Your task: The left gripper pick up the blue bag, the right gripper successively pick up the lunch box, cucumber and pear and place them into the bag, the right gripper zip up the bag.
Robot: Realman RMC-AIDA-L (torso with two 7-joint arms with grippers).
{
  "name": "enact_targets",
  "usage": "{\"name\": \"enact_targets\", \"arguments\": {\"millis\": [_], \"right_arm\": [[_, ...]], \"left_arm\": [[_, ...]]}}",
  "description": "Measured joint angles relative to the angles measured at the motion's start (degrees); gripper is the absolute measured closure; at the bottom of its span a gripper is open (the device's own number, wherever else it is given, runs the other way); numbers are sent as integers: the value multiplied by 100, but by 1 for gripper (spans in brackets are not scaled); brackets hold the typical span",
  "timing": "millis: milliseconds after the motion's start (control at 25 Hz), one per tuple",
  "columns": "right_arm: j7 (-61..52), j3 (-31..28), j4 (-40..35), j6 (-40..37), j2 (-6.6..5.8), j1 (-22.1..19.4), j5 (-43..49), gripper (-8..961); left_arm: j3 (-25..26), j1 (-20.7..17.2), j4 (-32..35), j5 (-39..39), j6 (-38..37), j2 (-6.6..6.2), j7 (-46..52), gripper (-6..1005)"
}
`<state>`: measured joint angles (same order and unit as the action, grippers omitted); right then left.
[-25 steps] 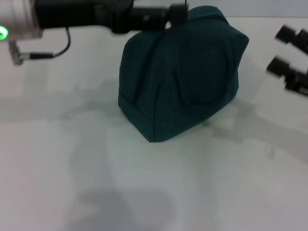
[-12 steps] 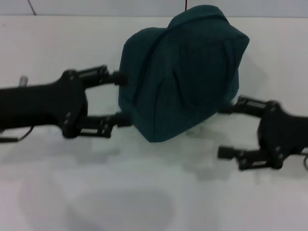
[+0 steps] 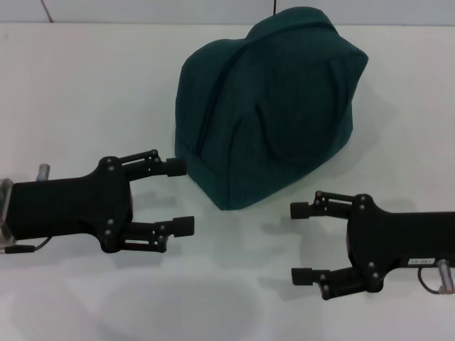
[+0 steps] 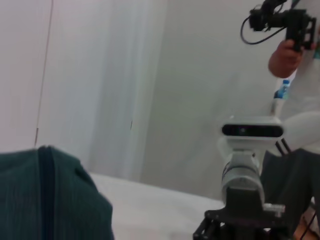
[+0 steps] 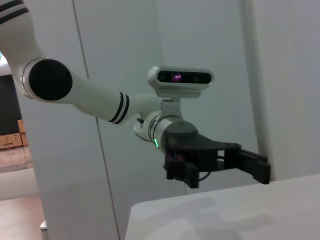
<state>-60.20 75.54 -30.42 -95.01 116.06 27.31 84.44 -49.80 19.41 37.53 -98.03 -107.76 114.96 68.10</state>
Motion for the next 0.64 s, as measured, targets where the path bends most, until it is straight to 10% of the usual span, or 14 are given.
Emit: {"name": "enact_targets", "arguments": {"millis": [640], "right_arm": [[43, 87, 88, 19, 13, 5, -142, 67]], "left_arm": [[6, -54, -78, -77, 139, 17, -89, 115]]}}
